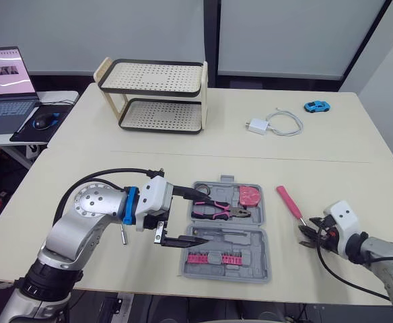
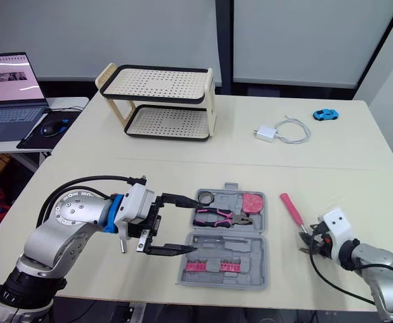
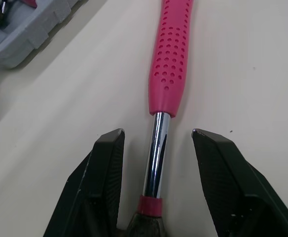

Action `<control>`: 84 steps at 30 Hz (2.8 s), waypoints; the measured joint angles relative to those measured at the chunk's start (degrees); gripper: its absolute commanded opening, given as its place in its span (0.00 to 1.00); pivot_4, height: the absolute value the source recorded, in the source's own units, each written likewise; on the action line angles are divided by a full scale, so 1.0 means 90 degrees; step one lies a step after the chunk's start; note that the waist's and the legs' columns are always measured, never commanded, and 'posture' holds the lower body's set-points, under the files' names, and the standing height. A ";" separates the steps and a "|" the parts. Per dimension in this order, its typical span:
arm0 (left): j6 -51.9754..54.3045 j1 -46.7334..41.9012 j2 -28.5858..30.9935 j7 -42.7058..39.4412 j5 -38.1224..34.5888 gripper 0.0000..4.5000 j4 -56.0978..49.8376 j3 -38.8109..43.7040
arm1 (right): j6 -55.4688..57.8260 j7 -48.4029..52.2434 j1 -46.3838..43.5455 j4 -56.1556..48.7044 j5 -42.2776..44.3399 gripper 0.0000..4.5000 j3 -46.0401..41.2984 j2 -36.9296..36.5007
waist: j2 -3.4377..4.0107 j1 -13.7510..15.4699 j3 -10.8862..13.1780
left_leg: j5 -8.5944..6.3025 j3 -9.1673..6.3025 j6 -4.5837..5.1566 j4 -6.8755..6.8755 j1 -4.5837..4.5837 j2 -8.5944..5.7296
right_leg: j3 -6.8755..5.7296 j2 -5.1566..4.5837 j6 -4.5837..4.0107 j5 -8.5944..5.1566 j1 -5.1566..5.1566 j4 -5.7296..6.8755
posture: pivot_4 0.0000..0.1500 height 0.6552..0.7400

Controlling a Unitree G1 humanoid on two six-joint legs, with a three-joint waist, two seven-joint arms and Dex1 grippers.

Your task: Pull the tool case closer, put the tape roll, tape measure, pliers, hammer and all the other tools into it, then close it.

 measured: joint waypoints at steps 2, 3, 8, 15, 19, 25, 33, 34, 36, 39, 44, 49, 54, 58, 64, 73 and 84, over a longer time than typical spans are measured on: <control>-0.0001 0.0001 -0.0001 0.0001 0.0001 1.00 0.0000 -0.0003 | 0.0138 -0.0063 -0.0001 -0.0003 -0.0001 0.45 0.0002 0.0023 | 0.0000 0.0007 0.0000 | 0.0000 0.0000 0.0000 0.0000 0.0000 0.0000 | 0.0000 0.0000 0.0000 0.0000 0.0000 0.0000 | 1.00 0.94; -0.0002 0.0002 -0.0002 0.0001 0.0002 1.00 0.0000 -0.0005 | 0.0180 -0.0102 0.0000 -0.0005 -0.0002 0.42 0.0005 0.0037 | 0.0000 0.0007 0.0000 | 0.0000 0.0001 0.0000 0.0000 -0.0001 0.0000 | 0.0000 0.0000 0.0000 0.0000 0.0000 0.0000 | 1.00 0.94; -0.0017 0.0019 -0.0001 -0.0005 0.0007 1.00 0.0011 -0.0006 | 0.0221 -0.0172 0.0014 -0.0041 -0.0004 0.18 0.0005 0.0062 | 0.0000 0.0007 0.0000 | 0.0000 0.0001 0.0000 0.0000 0.0001 0.0000 | 0.0000 0.0000 0.0000 0.0000 0.0000 0.0000 | 1.00 0.94; -0.0057 0.0142 0.0124 -0.0016 0.0030 1.00 0.0139 0.0055 | 0.0109 -0.0298 0.0043 -0.0075 -0.0049 0.03 0.0005 0.0198 | 0.0001 0.0003 0.0000 | 0.0000 0.0001 0.0000 0.0000 0.0001 0.0000 | 0.0001 0.0000 0.0000 0.0000 -0.0001 0.0000 | 1.00 0.94; -0.0062 0.0230 0.0304 -0.0033 0.0027 1.00 0.0155 0.0228 | 0.0148 -0.0161 0.0200 -0.0382 -0.0035 0.03 -0.0148 -0.0119 | 0.0007 0.0007 0.0003 | 0.0000 0.0003 0.0000 0.0001 -0.0006 -0.0001 | 0.0002 -0.0001 0.0000 0.0000 -0.0007 0.0000 | 1.00 0.94; -0.0118 0.0638 0.0910 -0.0302 0.0003 1.00 0.0218 0.0689 | 0.0415 0.0756 0.0079 -0.1770 0.0196 0.03 -0.0387 -0.1700 | 0.0015 -0.0055 0.0008 | 0.0000 0.0003 0.0001 -0.0002 -0.0004 0.0002 | 0.0001 0.0002 0.0000 0.0000 -0.0010 0.0002 | 1.00 0.94; -0.1568 0.1561 0.1444 -0.1001 0.0622 1.00 0.0697 0.0895 | 0.0654 0.2022 -0.1132 -0.3361 0.0171 0.03 0.1143 -0.3407 | 0.0006 -0.0031 0.0017 | -0.0001 -0.0003 0.0000 -0.0002 -0.0018 0.0004 | -0.0008 -0.0001 -0.0001 -0.0001 -0.0015 -0.0008 | 1.00 0.94; -0.1711 0.1627 0.1457 -0.1051 0.0684 1.00 0.0700 0.0899 | 0.0699 0.2061 -0.1335 -0.3464 0.0131 0.03 0.1488 -0.3397 | 0.0006 -0.0020 0.0018 | -0.0001 -0.0003 0.0000 -0.0001 -0.0022 0.0003 | -0.0008 -0.0003 -0.0001 -0.0001 -0.0019 -0.0008 | 1.00 0.94; -0.1945 0.1786 0.1519 -0.1154 0.0777 1.00 0.0701 0.0909 | 0.0878 0.2075 -0.1781 -0.3563 -0.0026 0.03 0.2184 -0.3224 | -0.0003 0.0000 0.0022 | -0.0001 -0.0003 0.0000 0.0000 -0.0024 0.0002 | -0.0009 -0.0006 -0.0001 -0.0001 -0.0020 -0.0009 | 1.00 0.94; -0.2137 0.1901 0.1581 -0.1251 0.0847 1.00 0.0701 0.0904 | 0.1188 0.2023 -0.2386 -0.3588 -0.0330 0.03 0.3074 -0.2829 | -0.0004 0.0003 0.0024 | 0.0000 -0.0006 0.0000 0.0000 -0.0026 0.0002 | -0.0011 -0.0005 -0.0001 -0.0001 -0.0023 -0.0009 | 1.00 0.94; -0.2240 0.1915 0.1583 -0.1241 0.0851 1.00 0.0709 0.0912 | 0.1670 0.1859 -0.3053 -0.3511 -0.0841 0.03 0.4275 -0.2120 | -0.0005 0.0002 0.0025 | 0.0000 -0.0010 0.0000 -0.0001 -0.0027 0.0002 | -0.0015 -0.0004 -0.0001 -0.0001 -0.0026 -0.0004 | 1.00 0.94; -0.2328 0.1920 0.1583 -0.1256 0.0880 1.00 0.0791 0.0910 | 0.1933 0.1727 -0.3526 -0.3227 -0.1262 0.03 0.5008 -0.1637 | -0.0005 -0.0003 0.0024 | 0.0000 -0.0011 0.0000 -0.0001 -0.0027 0.0002 | -0.0017 -0.0004 -0.0001 -0.0001 -0.0028 -0.0003 | 1.00 0.94; -0.2410 0.1967 0.1583 -0.1255 0.0961 1.00 0.0842 0.0910 | 0.2142 0.1574 -0.3681 -0.3063 -0.1404 0.03 0.5381 -0.1181 | -0.0005 -0.0003 0.0024 | -0.0001 -0.0014 0.0000 -0.0002 -0.0029 0.0002 | -0.0020 -0.0003 -0.0002 -0.0001 -0.0030 -0.0001 | 1.00 0.94; -0.2475 0.1999 0.1583 -0.1250 0.0966 1.00 0.0843 0.0910 | 0.2165 0.1473 -0.3692 -0.2863 -0.1577 0.03 0.5478 -0.1099 | -0.0005 -0.0003 0.0024 | -0.0001 -0.0013 0.0000 -0.0001 -0.0027 0.0002 | -0.0020 -0.0003 -0.0002 -0.0001 -0.0030 -0.0001 | 1.00 0.94; -0.2506 0.2007 0.1582 -0.1245 0.0967 1.00 0.0844 0.0910 | 0.2164 0.1393 -0.3689 -0.2709 -0.1677 0.03 0.5630 -0.0948 | -0.0005 -0.0010 0.0024 | 0.0000 -0.0014 0.0000 -0.0001 -0.0029 0.0003 | -0.0021 -0.0002 -0.0002 -0.0001 -0.0033 0.0002 | 1.00 0.94; -0.2470 0.1942 0.1478 -0.1128 0.0968 1.00 0.0844 0.0793 | 0.2163 0.1374 -0.3679 -0.2614 -0.1754 0.03 0.5637 -0.0818 | -0.0005 -0.0011 0.0024 | -0.0001 -0.0017 0.0000 -0.0001 -0.0028 0.0003 | -0.0024 -0.0001 -0.0002 -0.0001 -0.0032 0.0003 | 1.00 0.94; -0.2362 0.1781 0.1409 -0.1013 0.0972 1.00 0.0845 0.0676 | 0.2261 0.1346 -0.3573 -0.2564 -0.1785 0.39 0.5609 -0.0690 | -0.0005 -0.0010 0.0024 | 0.0000 -0.0019 0.0000 -0.0001 -0.0028 0.0003 | -0.0025 -0.0001 -0.0003 0.0000 -0.0032 0.0004 | 1.00 0.94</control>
